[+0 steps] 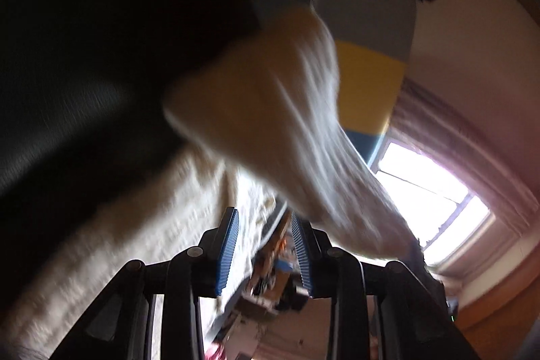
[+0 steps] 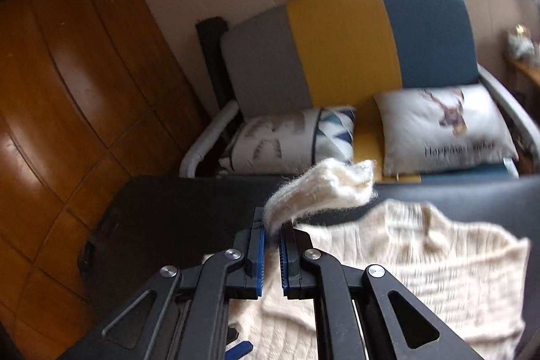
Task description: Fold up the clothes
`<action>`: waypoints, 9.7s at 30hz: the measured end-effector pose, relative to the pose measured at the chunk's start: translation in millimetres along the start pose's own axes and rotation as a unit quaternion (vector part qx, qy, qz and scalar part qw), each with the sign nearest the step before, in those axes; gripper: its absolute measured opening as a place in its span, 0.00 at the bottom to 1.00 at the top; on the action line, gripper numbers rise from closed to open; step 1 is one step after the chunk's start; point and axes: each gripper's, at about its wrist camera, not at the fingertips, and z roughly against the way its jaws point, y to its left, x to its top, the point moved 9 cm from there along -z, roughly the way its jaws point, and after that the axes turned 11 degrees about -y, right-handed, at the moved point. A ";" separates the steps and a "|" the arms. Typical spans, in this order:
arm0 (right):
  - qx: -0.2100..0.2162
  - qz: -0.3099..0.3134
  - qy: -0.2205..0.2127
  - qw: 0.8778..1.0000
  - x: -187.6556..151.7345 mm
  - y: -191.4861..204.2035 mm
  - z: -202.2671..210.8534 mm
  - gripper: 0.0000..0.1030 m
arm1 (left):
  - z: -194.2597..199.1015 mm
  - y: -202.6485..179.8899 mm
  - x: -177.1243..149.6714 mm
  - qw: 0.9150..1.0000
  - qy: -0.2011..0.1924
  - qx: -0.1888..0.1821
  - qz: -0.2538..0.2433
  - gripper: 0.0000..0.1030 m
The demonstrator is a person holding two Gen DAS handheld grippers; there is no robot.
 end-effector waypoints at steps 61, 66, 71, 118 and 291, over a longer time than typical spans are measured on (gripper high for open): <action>-0.032 -0.399 -0.038 0.915 -155.7 -294.9 75.8 0.52 | -13.0 -5.9 27.8 0.990 -0.062 0.067 -0.106 0.23; -0.076 -0.371 -0.021 0.925 -155.2 -300.4 71.3 0.27 | -6.4 3.4 29.5 0.982 -0.060 0.089 -0.156 0.08; -0.101 -0.251 -0.001 0.963 -124.7 -279.2 65.0 0.15 | 12.3 -15.5 26.6 0.972 -0.062 0.065 -0.215 0.06; -0.038 -0.391 -0.058 0.918 -176.3 -281.5 71.3 0.47 | 10.9 -3.6 30.3 0.950 -0.018 0.133 -0.283 0.09; -0.124 0.030 0.092 0.988 -113.7 -252.3 49.9 0.49 | -68.7 -80.0 2.9 0.763 -0.022 0.177 -0.621 0.18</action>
